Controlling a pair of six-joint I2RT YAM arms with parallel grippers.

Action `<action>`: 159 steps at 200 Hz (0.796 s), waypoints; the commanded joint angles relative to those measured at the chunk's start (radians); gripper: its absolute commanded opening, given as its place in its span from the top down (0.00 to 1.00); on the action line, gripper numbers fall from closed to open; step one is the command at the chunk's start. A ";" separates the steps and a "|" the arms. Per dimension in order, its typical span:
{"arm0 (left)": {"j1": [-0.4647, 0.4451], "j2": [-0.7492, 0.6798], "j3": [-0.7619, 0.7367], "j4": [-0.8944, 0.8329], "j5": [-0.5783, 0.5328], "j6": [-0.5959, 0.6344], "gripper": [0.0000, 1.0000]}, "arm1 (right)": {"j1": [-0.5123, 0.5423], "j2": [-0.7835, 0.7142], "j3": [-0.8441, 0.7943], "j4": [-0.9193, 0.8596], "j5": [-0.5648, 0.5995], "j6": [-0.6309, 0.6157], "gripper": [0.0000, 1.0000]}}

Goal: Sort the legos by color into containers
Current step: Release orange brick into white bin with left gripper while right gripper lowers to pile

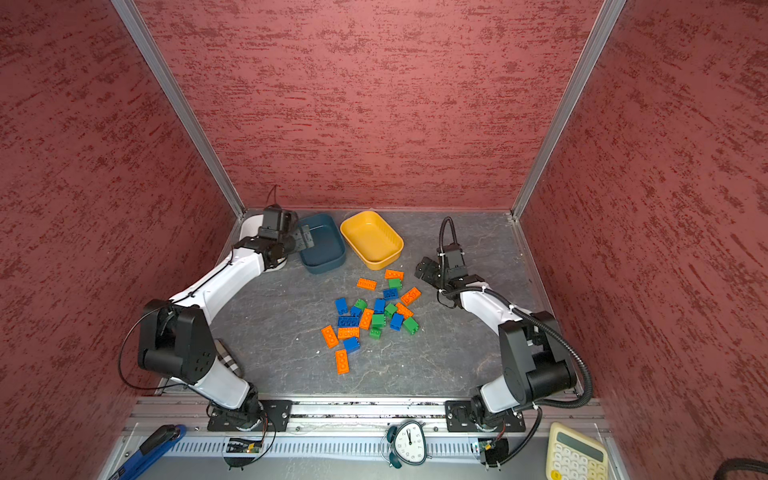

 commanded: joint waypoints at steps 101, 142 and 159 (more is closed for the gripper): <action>-0.124 -0.055 -0.145 0.183 -0.150 -0.056 0.01 | 0.218 0.250 0.159 -0.264 0.264 -0.021 0.17; -0.124 -0.051 -0.155 0.183 -0.162 -0.043 0.01 | 0.262 0.267 0.181 -0.326 0.302 -0.034 0.23; -0.126 -0.060 -0.163 0.182 -0.183 -0.050 0.01 | 0.270 0.236 0.153 -0.356 0.317 -0.051 0.25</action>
